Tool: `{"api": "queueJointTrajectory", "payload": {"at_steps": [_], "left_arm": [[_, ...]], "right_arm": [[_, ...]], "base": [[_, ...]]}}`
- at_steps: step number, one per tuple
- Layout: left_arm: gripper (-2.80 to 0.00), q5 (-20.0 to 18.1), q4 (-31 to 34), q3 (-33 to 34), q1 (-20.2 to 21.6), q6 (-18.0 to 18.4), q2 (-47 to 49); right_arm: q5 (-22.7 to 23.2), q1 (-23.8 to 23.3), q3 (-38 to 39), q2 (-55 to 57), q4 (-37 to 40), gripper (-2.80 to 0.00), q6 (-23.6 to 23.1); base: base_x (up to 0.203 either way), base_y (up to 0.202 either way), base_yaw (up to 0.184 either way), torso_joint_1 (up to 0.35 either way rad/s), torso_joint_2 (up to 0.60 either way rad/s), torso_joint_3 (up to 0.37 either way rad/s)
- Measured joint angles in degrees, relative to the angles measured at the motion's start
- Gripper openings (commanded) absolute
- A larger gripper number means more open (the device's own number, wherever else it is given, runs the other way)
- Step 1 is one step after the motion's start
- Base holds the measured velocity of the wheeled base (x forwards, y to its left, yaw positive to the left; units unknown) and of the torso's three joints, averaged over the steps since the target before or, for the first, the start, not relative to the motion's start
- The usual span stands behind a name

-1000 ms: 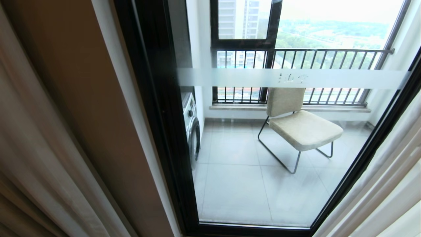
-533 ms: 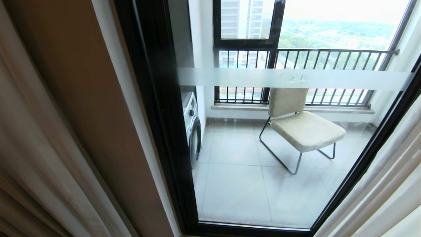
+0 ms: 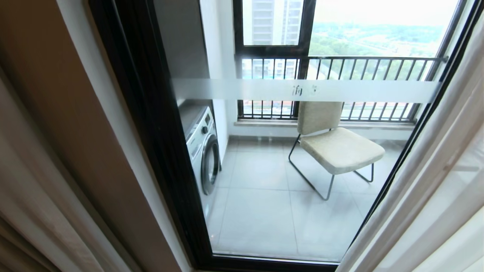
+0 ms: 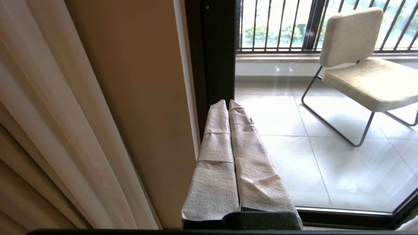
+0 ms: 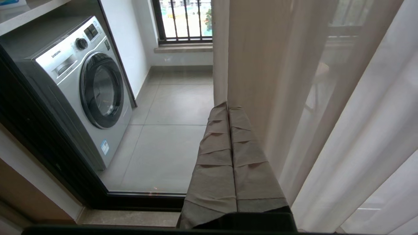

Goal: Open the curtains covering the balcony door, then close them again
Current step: Pull the inner curtains open on both sides

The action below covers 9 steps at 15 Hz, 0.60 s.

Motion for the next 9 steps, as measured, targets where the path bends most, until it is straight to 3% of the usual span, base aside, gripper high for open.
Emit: {"api": "queueJointTrajectory", "payload": {"at_steps": [5, 9], "left_arm": [[-2.8, 0.0, 0.0, 0.0, 0.0, 0.0, 0.0], [-2.8, 0.0, 0.0, 0.0, 0.0, 0.0, 0.0]], "right_arm": [[0.0, 0.0, 0.0, 0.0, 0.0, -2.8, 0.0], [0.0, -0.1, 0.0, 0.0, 0.0, -2.8, 0.0]], "base": [[0.0, -0.164, 0.002, 0.002, 0.0, 0.003], [0.0, 0.0, 0.0, 0.0, 0.0, 0.0]]}}
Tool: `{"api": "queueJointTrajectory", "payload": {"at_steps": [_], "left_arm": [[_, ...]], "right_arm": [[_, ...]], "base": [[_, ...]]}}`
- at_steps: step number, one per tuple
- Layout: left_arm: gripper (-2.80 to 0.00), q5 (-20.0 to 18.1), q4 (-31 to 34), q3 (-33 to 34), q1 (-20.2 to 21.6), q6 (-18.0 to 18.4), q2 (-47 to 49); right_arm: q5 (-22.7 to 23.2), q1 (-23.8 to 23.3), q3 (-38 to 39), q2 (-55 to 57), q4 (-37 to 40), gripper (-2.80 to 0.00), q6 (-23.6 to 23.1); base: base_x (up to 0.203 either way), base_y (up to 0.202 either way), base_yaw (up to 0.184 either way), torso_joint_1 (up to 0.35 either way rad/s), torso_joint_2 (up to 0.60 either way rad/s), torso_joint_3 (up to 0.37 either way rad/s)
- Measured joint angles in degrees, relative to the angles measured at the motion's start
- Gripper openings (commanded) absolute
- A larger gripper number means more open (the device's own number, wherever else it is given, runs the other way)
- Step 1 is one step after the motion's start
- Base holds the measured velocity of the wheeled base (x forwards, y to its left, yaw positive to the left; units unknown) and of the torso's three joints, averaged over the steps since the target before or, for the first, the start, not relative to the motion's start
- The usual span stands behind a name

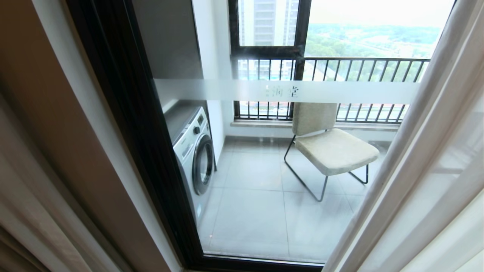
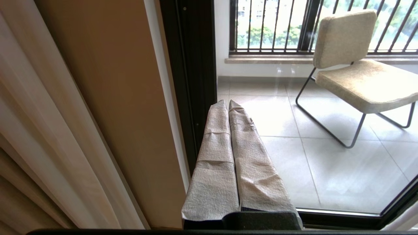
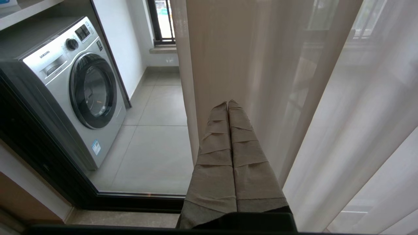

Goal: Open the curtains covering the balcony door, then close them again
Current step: Pull the inner curtains open on both sides

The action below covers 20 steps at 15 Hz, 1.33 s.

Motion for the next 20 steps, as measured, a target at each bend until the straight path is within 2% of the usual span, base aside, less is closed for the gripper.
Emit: {"api": "queueJointTrajectory", "payload": {"at_steps": [12, 20], "left_arm": [[-2.8, 0.1, 0.0, 0.0, 0.0, -0.2, 0.0], [-2.8, 0.2, 0.0, 0.0, 0.0, -0.1, 0.0]], "right_arm": [[0.0, 0.2, 0.0, 0.0, 0.0, -2.8, 0.2], [0.5, 0.2, 0.0, 0.0, 0.4, -2.8, -1.8]], "base": [[0.0, 0.0, 0.0, 0.0, 0.0, 0.0], [0.0, 0.0, 0.0, 0.0, 0.0, 0.0]]}}
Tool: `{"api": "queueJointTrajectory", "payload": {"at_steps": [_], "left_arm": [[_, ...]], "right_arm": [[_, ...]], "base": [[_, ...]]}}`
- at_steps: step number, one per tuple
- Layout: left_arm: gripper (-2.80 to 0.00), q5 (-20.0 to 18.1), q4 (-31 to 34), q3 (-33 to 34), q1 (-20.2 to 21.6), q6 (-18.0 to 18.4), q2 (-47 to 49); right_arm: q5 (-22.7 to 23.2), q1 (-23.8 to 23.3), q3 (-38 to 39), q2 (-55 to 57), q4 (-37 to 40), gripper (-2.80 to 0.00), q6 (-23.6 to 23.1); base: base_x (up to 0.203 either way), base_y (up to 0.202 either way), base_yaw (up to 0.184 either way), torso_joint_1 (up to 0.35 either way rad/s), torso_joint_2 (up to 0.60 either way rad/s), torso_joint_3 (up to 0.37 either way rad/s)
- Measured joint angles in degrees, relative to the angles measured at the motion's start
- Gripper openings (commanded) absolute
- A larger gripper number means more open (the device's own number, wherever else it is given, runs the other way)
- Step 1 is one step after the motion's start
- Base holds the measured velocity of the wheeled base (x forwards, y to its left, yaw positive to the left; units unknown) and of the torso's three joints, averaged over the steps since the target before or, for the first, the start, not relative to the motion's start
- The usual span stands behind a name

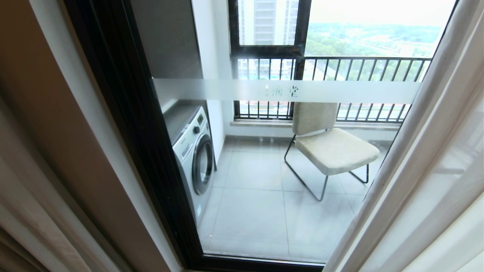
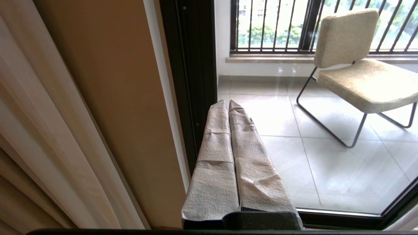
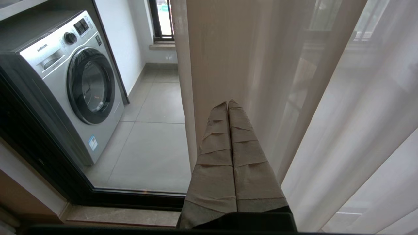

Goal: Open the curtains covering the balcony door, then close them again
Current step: Pull the inner curtains open on both sides

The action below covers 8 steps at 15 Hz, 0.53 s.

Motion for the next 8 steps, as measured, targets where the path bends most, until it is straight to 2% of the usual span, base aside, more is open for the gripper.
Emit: {"api": "queueJointTrajectory", "payload": {"at_steps": [4, 8], "left_arm": [[-2.8, 0.0, 0.0, 0.0, 0.0, 0.0, 0.0], [-2.8, 0.0, 0.0, 0.0, 0.0, 0.0, 0.0]], "right_arm": [[0.2, 0.0, -0.4, 0.0, 0.1, -2.8, -0.4], [2.8, 0.0, -2.9, 0.0, 0.7, -2.8, -1.9]], "base": [[0.0, 0.0, 0.0, 0.0, 0.0, 0.0], [0.0, 0.0, 0.0, 0.0, 0.0, 0.0]]}}
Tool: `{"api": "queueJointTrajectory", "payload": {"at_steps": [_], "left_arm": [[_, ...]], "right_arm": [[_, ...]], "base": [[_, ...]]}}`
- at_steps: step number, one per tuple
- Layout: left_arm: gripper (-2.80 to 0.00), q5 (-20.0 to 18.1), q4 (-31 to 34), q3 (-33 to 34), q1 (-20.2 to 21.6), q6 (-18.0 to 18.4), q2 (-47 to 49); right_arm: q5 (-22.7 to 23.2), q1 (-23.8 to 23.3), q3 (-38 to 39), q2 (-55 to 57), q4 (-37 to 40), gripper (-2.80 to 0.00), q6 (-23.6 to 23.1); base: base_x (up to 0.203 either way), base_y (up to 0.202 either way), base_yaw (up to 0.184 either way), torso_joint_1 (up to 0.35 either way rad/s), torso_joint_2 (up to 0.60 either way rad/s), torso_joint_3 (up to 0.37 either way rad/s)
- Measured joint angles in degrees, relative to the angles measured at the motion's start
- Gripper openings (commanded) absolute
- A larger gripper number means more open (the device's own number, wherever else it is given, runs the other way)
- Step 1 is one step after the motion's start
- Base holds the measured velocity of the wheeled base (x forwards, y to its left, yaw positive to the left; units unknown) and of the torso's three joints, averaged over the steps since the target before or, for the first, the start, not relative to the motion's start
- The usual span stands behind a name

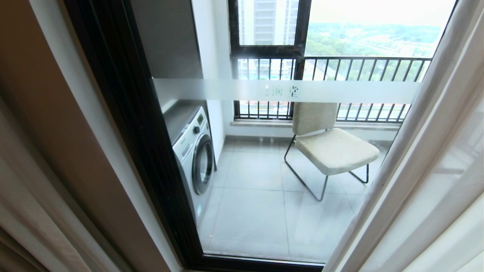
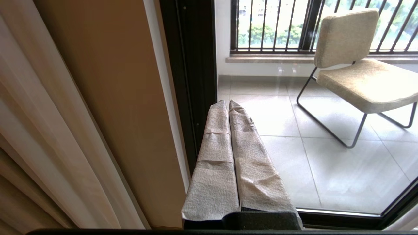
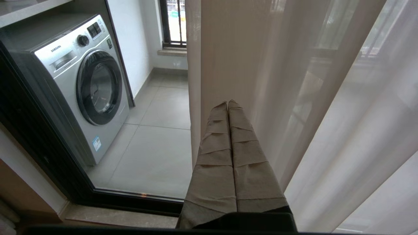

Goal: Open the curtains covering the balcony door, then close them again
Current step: Pull the inner curtains open on both sides

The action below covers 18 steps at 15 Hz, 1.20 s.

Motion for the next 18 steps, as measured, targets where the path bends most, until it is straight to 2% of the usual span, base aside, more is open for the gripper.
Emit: {"api": "queueJointTrajectory", "payload": {"at_steps": [4, 7, 14, 15, 16, 18], "left_arm": [[-2.8, 0.0, 0.0, 0.0, 0.0, 0.0, 0.0], [-2.8, 0.0, 0.0, 0.0, 0.0, 0.0, 0.0], [-2.8, 0.0, 0.0, 0.0, 0.0, 0.0, 0.0], [-2.8, 0.0, 0.0, 0.0, 0.0, 0.0, 0.0], [-2.8, 0.0, 0.0, 0.0, 0.0, -0.1, 0.0], [-2.8, 0.0, 0.0, 0.0, 0.0, 0.0, 0.0]], "right_arm": [[3.2, 0.0, -5.0, 2.1, -0.3, -2.8, 0.1], [4.4, 0.6, -10.2, 9.0, -1.9, -2.8, 0.2], [4.9, 2.9, -23.5, 32.5, -15.7, -2.8, -0.2], [4.9, 3.0, -25.3, 35.9, -18.0, -0.43, -0.2], [4.9, 3.1, -27.0, 39.0, -20.5, 0.0, -0.3], [4.9, 3.3, -30.1, 44.2, -24.2, 0.0, -0.4]], "base": [[0.0, 0.0, 0.0, 0.0, 0.0, 0.0], [0.0, 0.0, 0.0, 0.0, 0.0, 0.0], [0.0, 0.0, 0.0, 0.0, 0.0, 0.0], [0.0, 0.0, 0.0, 0.0, 0.0, 0.0], [0.0, 0.0, 0.0, 0.0, 0.0, 0.0], [0.0, 0.0, 0.0, 0.0, 0.0, 0.0]]}}
